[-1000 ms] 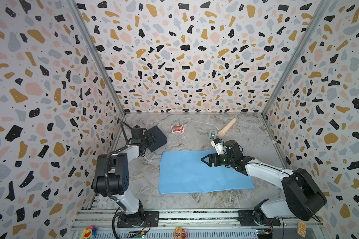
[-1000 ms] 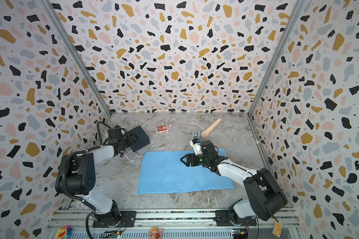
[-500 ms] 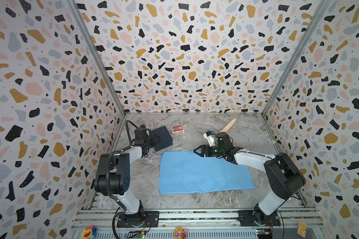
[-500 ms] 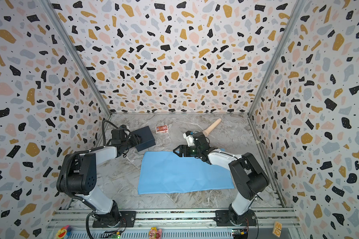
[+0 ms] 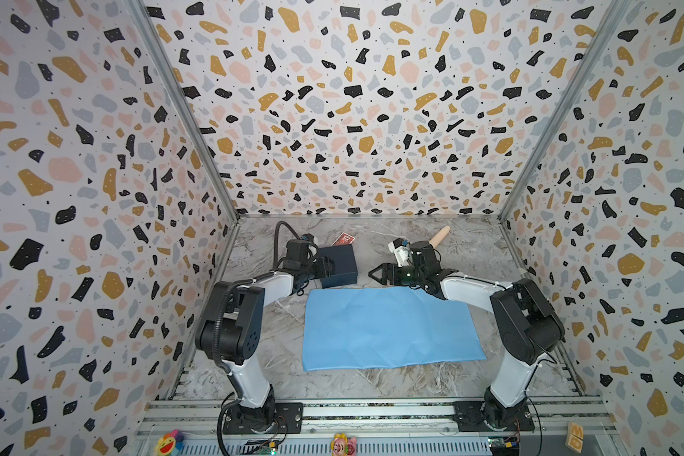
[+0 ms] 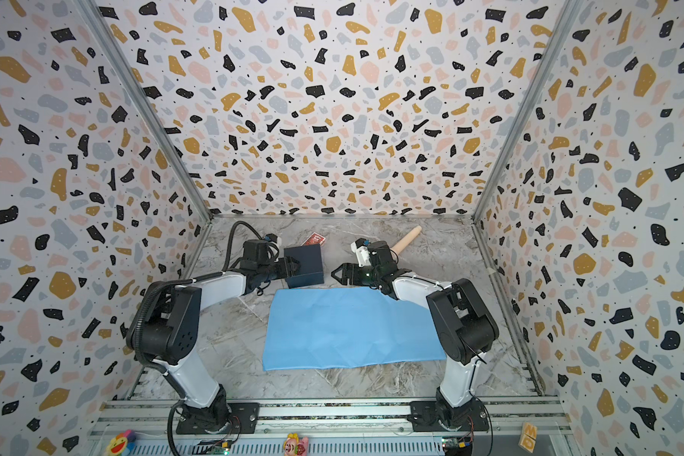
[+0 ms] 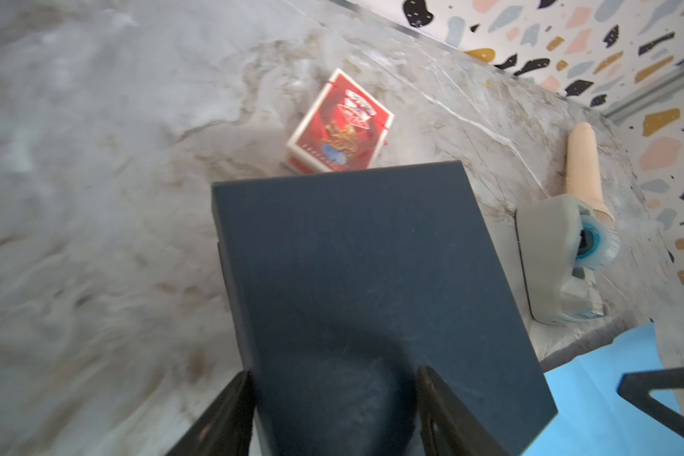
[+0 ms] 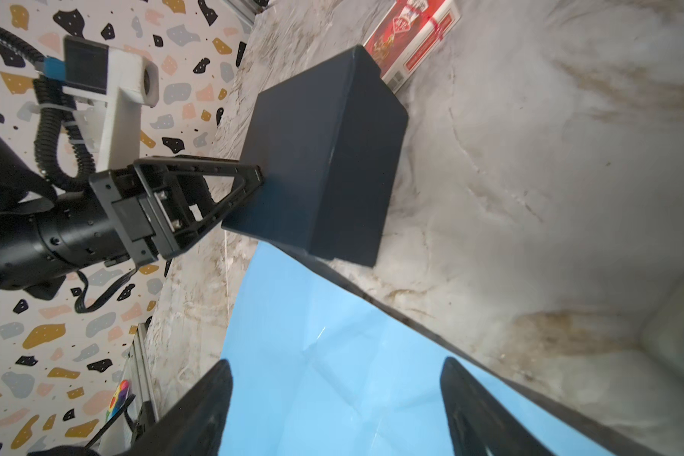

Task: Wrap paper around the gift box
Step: 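Grasp the navy gift box with the left gripper while the right gripper reaches toward it, then carry the navy box with both grippers onto the light blue paper center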

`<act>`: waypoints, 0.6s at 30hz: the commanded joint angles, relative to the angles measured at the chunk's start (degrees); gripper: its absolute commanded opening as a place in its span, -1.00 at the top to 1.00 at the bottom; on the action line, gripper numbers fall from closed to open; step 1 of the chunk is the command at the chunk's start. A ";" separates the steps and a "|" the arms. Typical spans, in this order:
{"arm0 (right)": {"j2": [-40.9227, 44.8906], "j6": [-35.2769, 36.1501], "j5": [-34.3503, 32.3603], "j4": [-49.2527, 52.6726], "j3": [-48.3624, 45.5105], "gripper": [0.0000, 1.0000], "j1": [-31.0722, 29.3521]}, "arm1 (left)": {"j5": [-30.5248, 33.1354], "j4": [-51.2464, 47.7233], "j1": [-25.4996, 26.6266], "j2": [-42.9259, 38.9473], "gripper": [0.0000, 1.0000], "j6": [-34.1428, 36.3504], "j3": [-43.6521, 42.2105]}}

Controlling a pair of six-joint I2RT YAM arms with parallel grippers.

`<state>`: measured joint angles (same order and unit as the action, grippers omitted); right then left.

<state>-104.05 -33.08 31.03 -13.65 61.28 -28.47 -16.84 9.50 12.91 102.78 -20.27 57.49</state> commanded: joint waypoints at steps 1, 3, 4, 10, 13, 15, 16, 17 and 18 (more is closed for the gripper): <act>-1.87 1.52 -1.07 0.56 4.39 -0.71 0.62 | -1.51 -3.71 1.59 3.42 -0.34 2.74 4.25; -4.02 2.18 -2.40 0.54 6.58 -0.75 0.72 | -0.44 -3.59 1.58 4.86 -0.37 1.86 6.60; -5.26 2.23 -2.15 0.78 7.73 -0.77 0.82 | 0.34 -4.47 1.52 5.40 -0.41 1.66 7.67; -12.32 -0.65 2.01 -1.73 13.46 -0.88 -0.09 | -0.23 1.32 0.11 3.78 -0.64 -5.28 3.34; -15.77 -1.66 3.34 -1.97 16.58 -0.87 -1.03 | -4.44 4.55 -1.16 3.48 -0.68 -8.74 1.41; -18.01 -3.12 5.29 -3.82 18.14 -0.84 -1.66 | -5.79 4.48 -0.97 3.48 -0.68 -9.48 1.43; -19.18 -4.06 6.45 -4.98 18.87 -0.82 -1.81 | -6.53 6.94 -0.73 3.48 -0.68 -10.36 0.95; -20.16 -5.04 7.57 -5.74 19.78 -0.77 -2.02 | -7.31 7.68 -0.40 3.57 -0.66 -11.02 0.55; -20.83 -5.61 8.48 -6.03 20.60 -0.73 -2.12 | -7.79 7.99 -0.06 3.57 -0.64 -11.57 0.21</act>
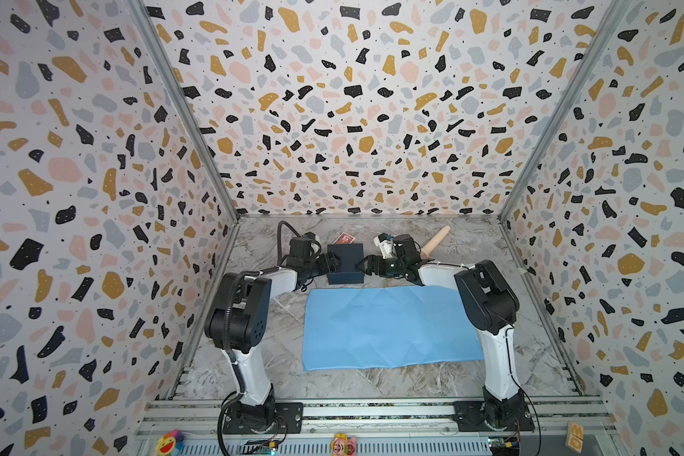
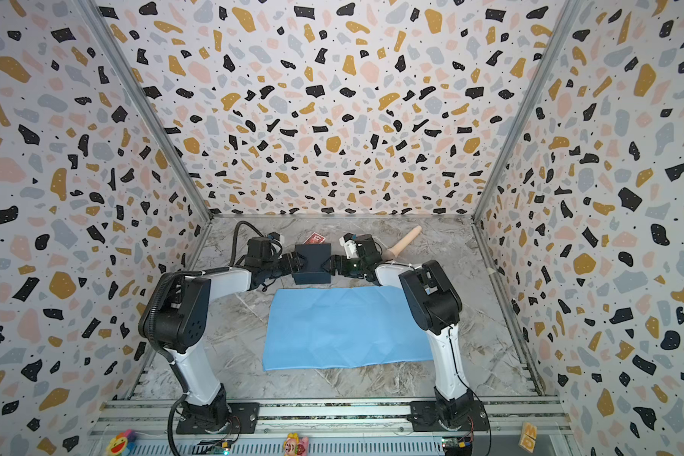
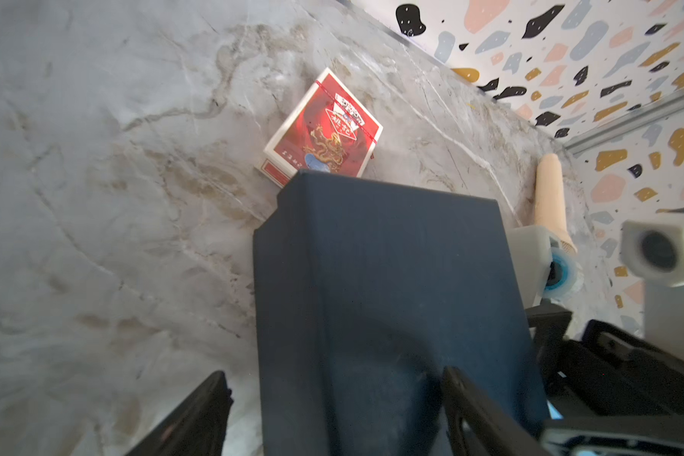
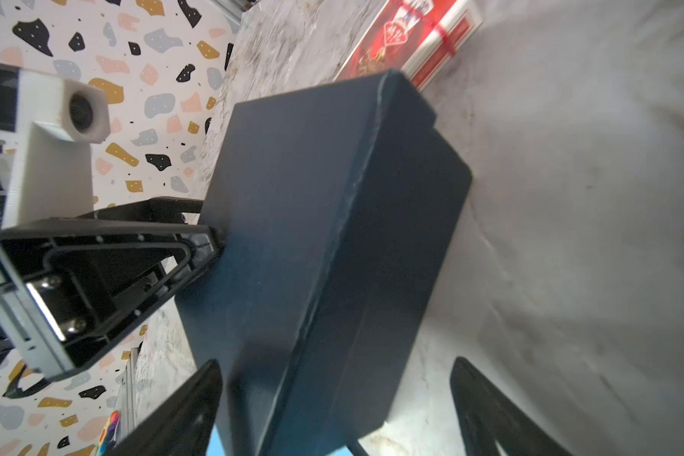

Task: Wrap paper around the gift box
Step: 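Carry the navy box with both grippers onto the light blue paper center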

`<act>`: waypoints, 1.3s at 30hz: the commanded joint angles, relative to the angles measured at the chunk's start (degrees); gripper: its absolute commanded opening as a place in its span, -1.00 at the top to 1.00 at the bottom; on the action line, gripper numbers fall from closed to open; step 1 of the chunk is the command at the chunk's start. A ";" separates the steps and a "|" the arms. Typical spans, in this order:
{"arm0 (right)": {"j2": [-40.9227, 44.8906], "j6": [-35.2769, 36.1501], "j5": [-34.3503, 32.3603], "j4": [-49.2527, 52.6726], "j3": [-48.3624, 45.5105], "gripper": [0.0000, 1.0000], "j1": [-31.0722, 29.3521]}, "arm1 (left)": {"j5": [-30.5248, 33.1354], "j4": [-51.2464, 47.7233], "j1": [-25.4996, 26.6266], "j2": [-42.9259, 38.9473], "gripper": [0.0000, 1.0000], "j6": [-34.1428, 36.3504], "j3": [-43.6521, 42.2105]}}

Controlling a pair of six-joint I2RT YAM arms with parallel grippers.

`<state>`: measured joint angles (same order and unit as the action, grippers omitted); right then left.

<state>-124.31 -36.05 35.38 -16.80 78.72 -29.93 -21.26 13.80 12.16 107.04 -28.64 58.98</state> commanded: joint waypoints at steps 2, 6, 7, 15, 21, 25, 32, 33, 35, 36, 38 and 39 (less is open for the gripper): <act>-1.37 -3.79 6.02 -3.09 4.73 -0.63 -0.66 | -4.54 5.02 1.71 -0.70 -0.59 -4.59 -2.18; -0.24 -5.34 8.51 -3.84 5.41 -0.44 -0.64 | -7.93 6.85 4.21 -0.08 -0.51 -6.72 -0.62; 0.45 -5.45 9.10 -3.66 5.54 -0.40 -0.50 | -8.54 6.96 4.80 -0.19 -0.49 -7.46 0.16; 10.90 -3.81 10.98 0.55 -1.60 -0.26 0.50 | -10.77 8.89 11.33 -6.17 -0.46 -10.64 -2.22; 22.28 -5.26 11.50 1.46 -14.37 -0.22 0.30 | -11.07 7.47 16.73 -11.50 -0.44 -12.64 -4.89; 30.99 -7.08 10.18 2.72 -24.95 -0.21 -0.59 | -10.92 4.22 20.94 -15.52 -0.44 -11.96 -8.03; 43.82 -9.34 7.85 5.74 -38.31 -0.19 -2.35 | -11.13 3.32 26.08 -24.19 -0.44 -15.58 -16.35; 45.19 -9.92 7.53 6.06 -39.52 -0.19 -2.53 | -11.31 2.39 26.44 -25.10 -0.44 -15.54 -16.59; 47.37 -10.95 6.86 6.72 -41.97 -0.19 -3.02 | -11.21 1.01 27.02 -26.54 -0.44 -15.30 -17.34; 48.41 -11.14 6.61 7.36 -43.04 -0.19 -3.05 | -11.05 0.96 27.20 -26.84 -0.44 -15.49 -17.77; 50.16 -11.14 5.40 8.57 -44.70 -0.19 -3.18 | -11.52 0.96 27.73 -26.30 -0.44 -15.90 -18.54; 50.87 -11.14 4.74 9.03 -45.43 -0.19 -3.19 | -11.70 0.96 28.20 -25.71 -0.45 -16.15 -18.79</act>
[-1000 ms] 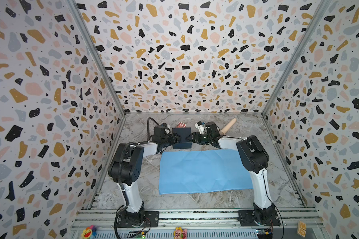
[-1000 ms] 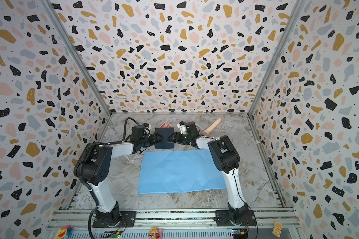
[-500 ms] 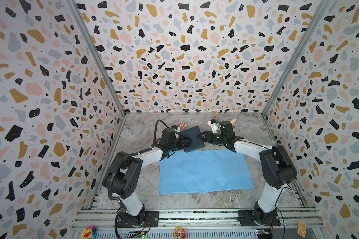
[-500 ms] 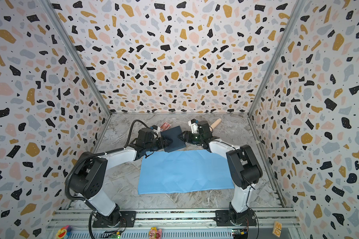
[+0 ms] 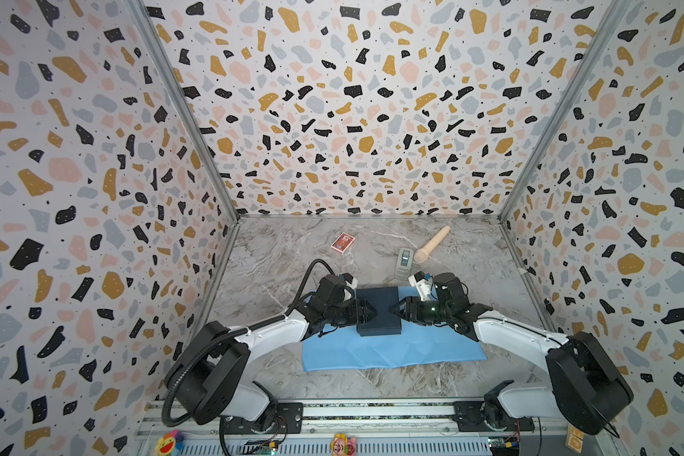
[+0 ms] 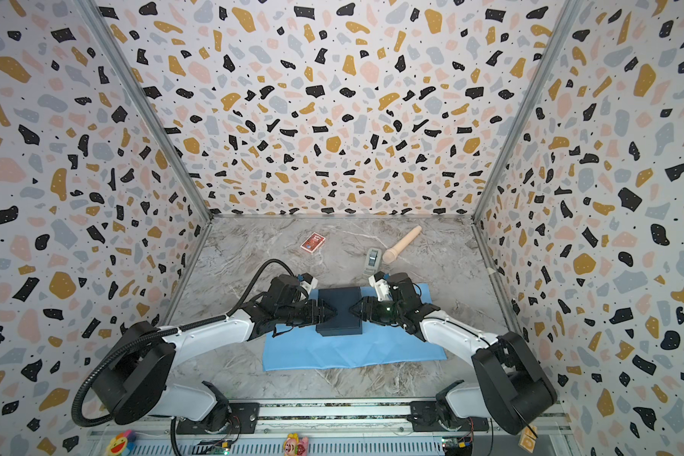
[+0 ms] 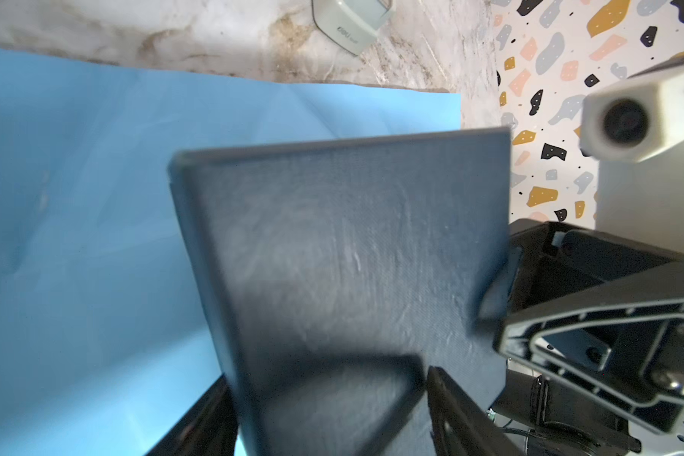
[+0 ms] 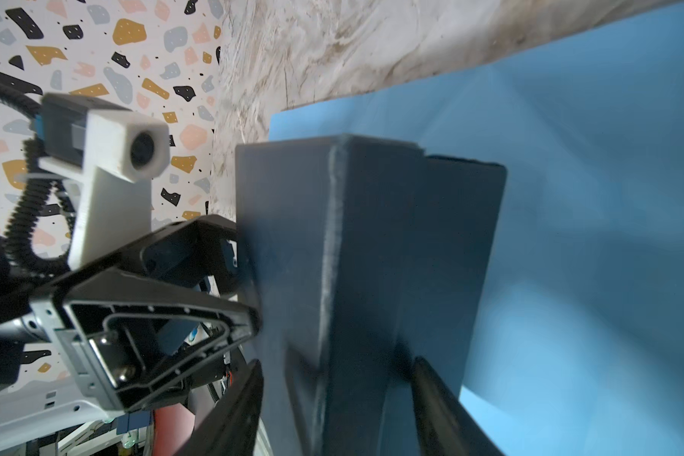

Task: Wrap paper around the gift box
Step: 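Carry the navy box with both grippers onto the light blue paper center, then lower the box onto the paper and open both grippers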

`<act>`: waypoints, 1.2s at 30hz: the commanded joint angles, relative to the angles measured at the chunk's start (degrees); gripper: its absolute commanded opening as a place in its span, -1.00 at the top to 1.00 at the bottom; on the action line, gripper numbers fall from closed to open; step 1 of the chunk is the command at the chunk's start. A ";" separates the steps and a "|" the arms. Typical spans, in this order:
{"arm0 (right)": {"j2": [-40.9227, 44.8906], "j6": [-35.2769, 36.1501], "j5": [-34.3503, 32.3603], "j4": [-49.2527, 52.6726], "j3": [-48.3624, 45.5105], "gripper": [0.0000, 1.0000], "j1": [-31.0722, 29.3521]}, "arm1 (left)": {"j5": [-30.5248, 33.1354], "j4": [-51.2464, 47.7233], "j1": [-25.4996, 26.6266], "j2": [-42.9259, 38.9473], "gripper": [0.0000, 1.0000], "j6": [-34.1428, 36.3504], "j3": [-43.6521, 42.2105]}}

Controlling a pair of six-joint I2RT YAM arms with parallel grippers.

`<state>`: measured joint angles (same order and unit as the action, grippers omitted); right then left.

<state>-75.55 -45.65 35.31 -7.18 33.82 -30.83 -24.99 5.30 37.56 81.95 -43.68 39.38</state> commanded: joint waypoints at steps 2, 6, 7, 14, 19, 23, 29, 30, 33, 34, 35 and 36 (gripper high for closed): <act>2.59 -1.31 3.72 -0.54 -1.67 -0.19 -2.22 | -8.21 10.52 3.83 0.57 -0.45 -1.70 0.62; 0.56 0.93 3.84 -0.46 -1.17 -0.19 -0.53 | -8.45 12.18 5.18 3.90 -0.44 -2.02 1.95; -0.13 1.89 3.89 0.09 -0.48 -0.20 -0.04 | -8.36 12.41 5.28 4.48 -0.44 -2.17 2.23; -2.78 6.27 3.72 2.68 1.37 -0.25 2.81 | -7.61 12.67 5.79 5.04 -0.44 -2.59 1.86; -2.94 8.11 4.06 3.72 2.43 -0.30 4.41 | -8.01 13.17 5.80 4.34 -0.45 -2.98 0.58; -3.51 8.55 5.84 2.89 3.73 -0.35 4.90 | -9.05 14.44 5.83 4.13 -0.48 -3.77 0.31; -1.51 14.78 1.17 10.02 3.69 -0.57 11.72 | -3.95 7.20 3.50 -0.13 -0.56 0.75 -2.72; -0.63 15.57 -0.49 11.04 3.13 -0.61 13.11 | -3.42 7.39 2.26 -1.64 -0.57 0.56 -4.65; 0.45 17.18 -6.12 11.94 2.52 -0.72 14.76 | -1.62 7.20 -1.58 -4.96 -0.59 0.98 -8.83; 0.17 17.32 -7.57 12.10 2.56 -0.72 15.29 | -0.90 7.03 -2.59 -5.57 -0.59 1.21 -9.83; -0.57 17.24 -8.27 11.82 2.44 -0.72 16.38 | -0.24 6.92 -3.71 -5.84 -0.58 0.99 -10.97; -1.29 17.02 -8.54 11.36 2.18 -0.71 17.33 | 0.00 7.94 -4.59 -5.84 -0.58 0.10 -12.09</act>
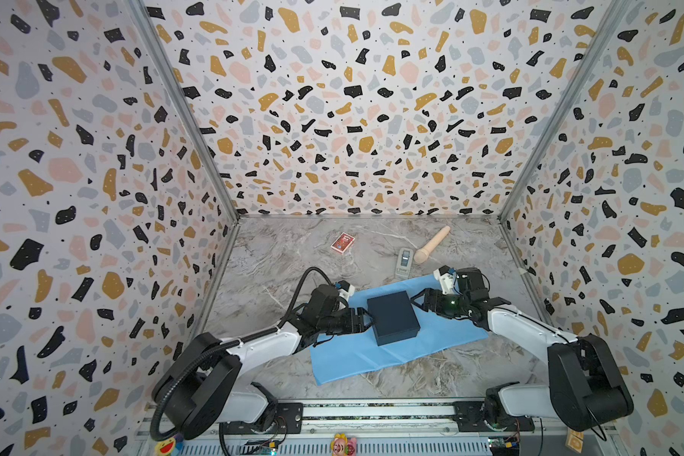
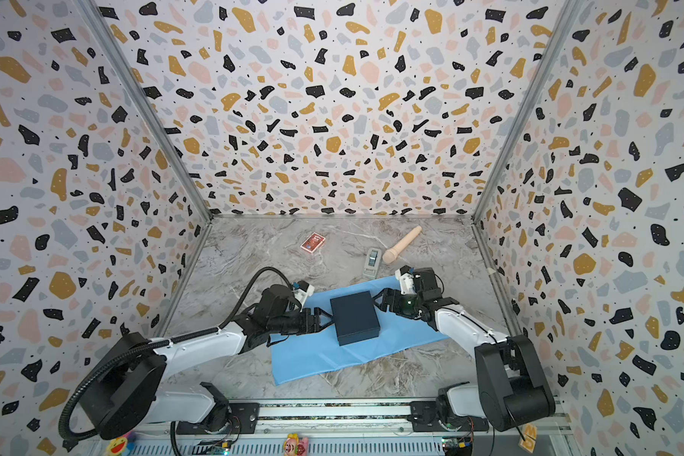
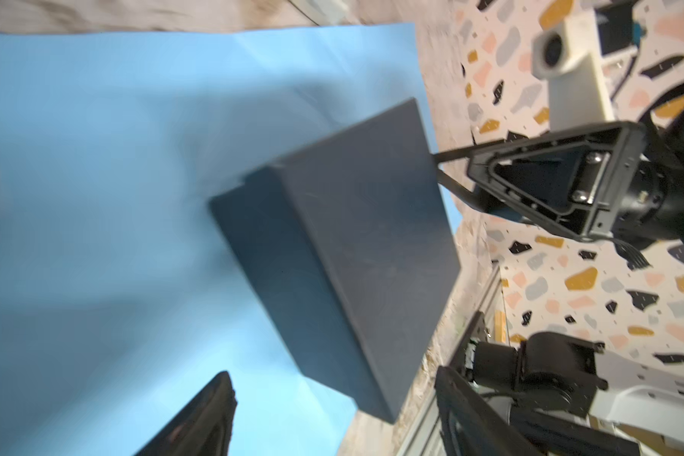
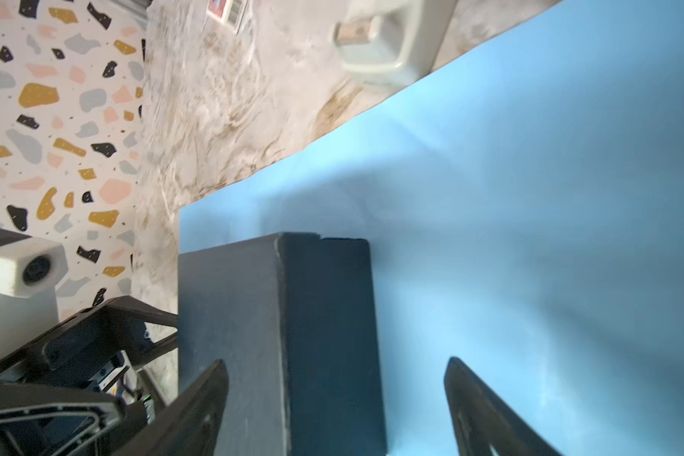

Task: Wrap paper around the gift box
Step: 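Lower the box onto the paper and open both grippers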

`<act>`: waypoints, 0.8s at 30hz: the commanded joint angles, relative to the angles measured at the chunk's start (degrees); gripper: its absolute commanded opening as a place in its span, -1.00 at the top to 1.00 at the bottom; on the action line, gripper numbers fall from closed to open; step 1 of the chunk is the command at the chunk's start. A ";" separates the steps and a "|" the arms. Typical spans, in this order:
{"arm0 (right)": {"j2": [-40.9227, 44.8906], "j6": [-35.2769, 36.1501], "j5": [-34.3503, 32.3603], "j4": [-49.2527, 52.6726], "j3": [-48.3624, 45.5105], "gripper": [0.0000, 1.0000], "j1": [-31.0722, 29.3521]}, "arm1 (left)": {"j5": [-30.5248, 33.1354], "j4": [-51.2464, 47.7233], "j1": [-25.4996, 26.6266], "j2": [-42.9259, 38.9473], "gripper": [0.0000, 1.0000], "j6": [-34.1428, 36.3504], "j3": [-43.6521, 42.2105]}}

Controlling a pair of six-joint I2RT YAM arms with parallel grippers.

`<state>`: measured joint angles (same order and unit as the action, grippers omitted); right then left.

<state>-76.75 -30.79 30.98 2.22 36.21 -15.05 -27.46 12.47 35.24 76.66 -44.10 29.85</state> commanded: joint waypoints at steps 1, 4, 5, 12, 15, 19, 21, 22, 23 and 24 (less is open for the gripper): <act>-0.79 1.98 -4.38 1.77 -0.36 -0.69 2.45 | 2.42 1.47 -3.13 -0.49 -0.57 -0.38 -3.51; -2.40 2.04 -5.28 1.83 -1.56 -0.64 4.04 | 3.15 2.77 -5.45 -0.23 -0.53 -0.44 -4.64; -2.61 2.13 -5.58 2.13 -2.11 -0.63 4.15 | 4.00 2.30 -6.17 0.03 -0.53 0.60 -4.47; -1.06 0.72 -3.20 2.53 -8.06 -0.44 4.07 | 4.57 -0.25 -13.83 5.06 -0.51 6.79 -5.69; 0.27 -2.05 -0.69 0.51 -11.36 -0.37 2.88 | 5.33 -0.29 -16.45 7.85 -0.51 9.05 -5.10; 2.30 -6.89 -0.24 -2.64 -13.77 -0.32 -1.82 | 6.03 1.51 -19.42 10.15 -0.51 8.68 -4.83; 2.27 -8.76 0.26 -4.78 -13.59 -0.31 -4.29 | 6.88 1.51 -20.68 9.81 -0.51 8.35 -4.70; 2.03 -9.02 0.31 -5.15 -13.08 -0.31 -5.07 | 7.10 1.51 -21.31 9.33 -0.51 8.41 -4.54; 1.75 -8.72 0.39 -5.21 -12.31 -0.31 -5.79 | 7.30 1.51 -21.83 8.35 -0.51 8.34 -4.28; 1.56 -7.87 0.27 -4.68 -11.23 -0.31 -6.12 | 7.41 1.51 -22.11 7.28 -0.52 7.93 -4.15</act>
<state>-74.39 -37.04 30.63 -3.97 23.86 -19.55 -24.67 19.25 14.92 84.40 -36.75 26.28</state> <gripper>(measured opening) 0.654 0.758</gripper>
